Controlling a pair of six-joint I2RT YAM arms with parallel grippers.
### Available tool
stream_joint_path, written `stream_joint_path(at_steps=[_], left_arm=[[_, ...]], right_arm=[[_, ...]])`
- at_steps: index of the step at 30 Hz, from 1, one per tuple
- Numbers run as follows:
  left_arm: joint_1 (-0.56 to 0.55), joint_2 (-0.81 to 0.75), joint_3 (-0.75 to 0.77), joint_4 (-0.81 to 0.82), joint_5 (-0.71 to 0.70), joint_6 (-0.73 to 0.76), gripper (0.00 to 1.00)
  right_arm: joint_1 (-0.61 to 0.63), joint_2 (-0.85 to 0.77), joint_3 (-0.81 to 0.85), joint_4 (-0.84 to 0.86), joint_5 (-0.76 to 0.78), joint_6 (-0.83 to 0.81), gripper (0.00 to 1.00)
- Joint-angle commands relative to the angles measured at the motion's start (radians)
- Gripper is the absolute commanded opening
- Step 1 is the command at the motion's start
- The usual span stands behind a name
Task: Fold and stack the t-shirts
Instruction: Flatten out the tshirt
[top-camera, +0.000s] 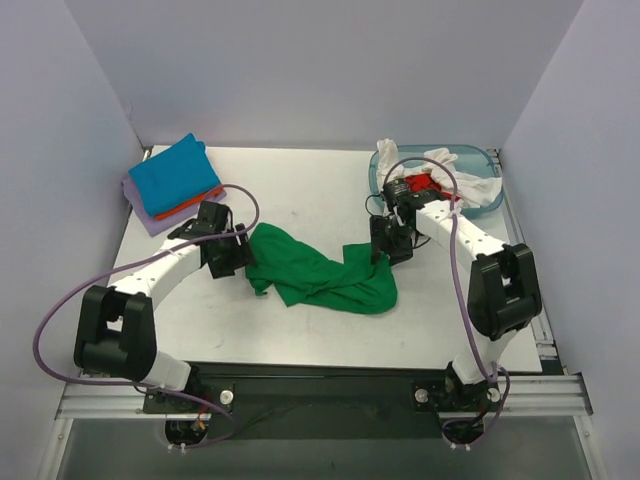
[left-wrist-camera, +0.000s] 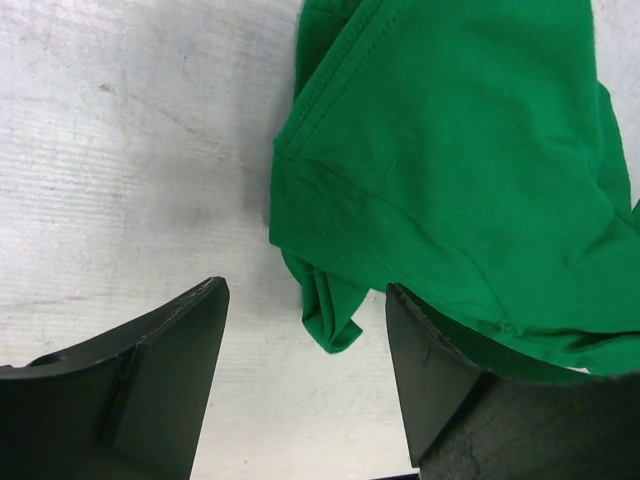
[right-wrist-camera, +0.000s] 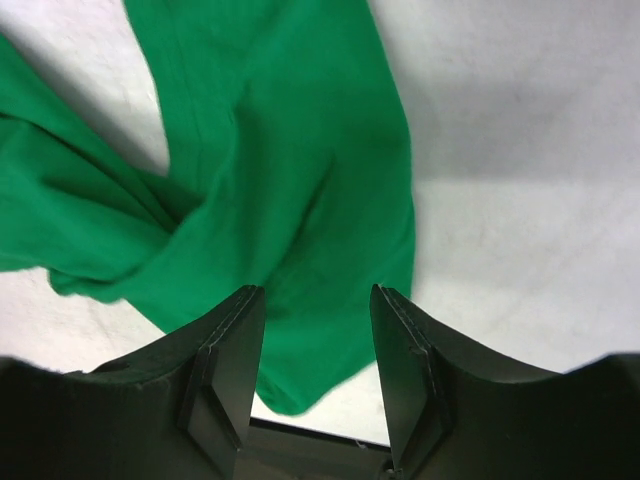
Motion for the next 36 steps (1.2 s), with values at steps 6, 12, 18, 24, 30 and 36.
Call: stream_joint_path(at_steps=[6, 12, 18, 24, 30, 36], left_arm=[[0.027, 0.117, 0.081, 0.094, -0.007, -0.001, 0.75], [0.045, 0.171, 0.083, 0.172, 0.037, -0.023, 0.73], [0.047, 0.221, 0.089, 0.212, 0.089, -0.043, 0.69], [0.048, 0.247, 0.080, 0.266, 0.137, -0.067, 0.56], [0.048, 0.243, 0.069, 0.322, 0.178, -0.103, 0.06], [0.054, 0.142, 0.112, 0.295, 0.174, -0.107, 0.00]], right_arm=[[-0.002, 0.119, 0.151, 0.046, -0.091, 0.018, 0.47], [0.001, 0.204, 0.208, 0.045, -0.113, 0.013, 0.48], [0.001, 0.247, 0.216, 0.037, -0.125, 0.009, 0.49], [0.000, 0.273, 0.211, 0.036, -0.186, 0.007, 0.45], [-0.006, 0.294, 0.217, 0.029, -0.315, 0.013, 0.05], [-0.040, 0.172, 0.188, 0.025, -0.280, 0.031, 0.00]])
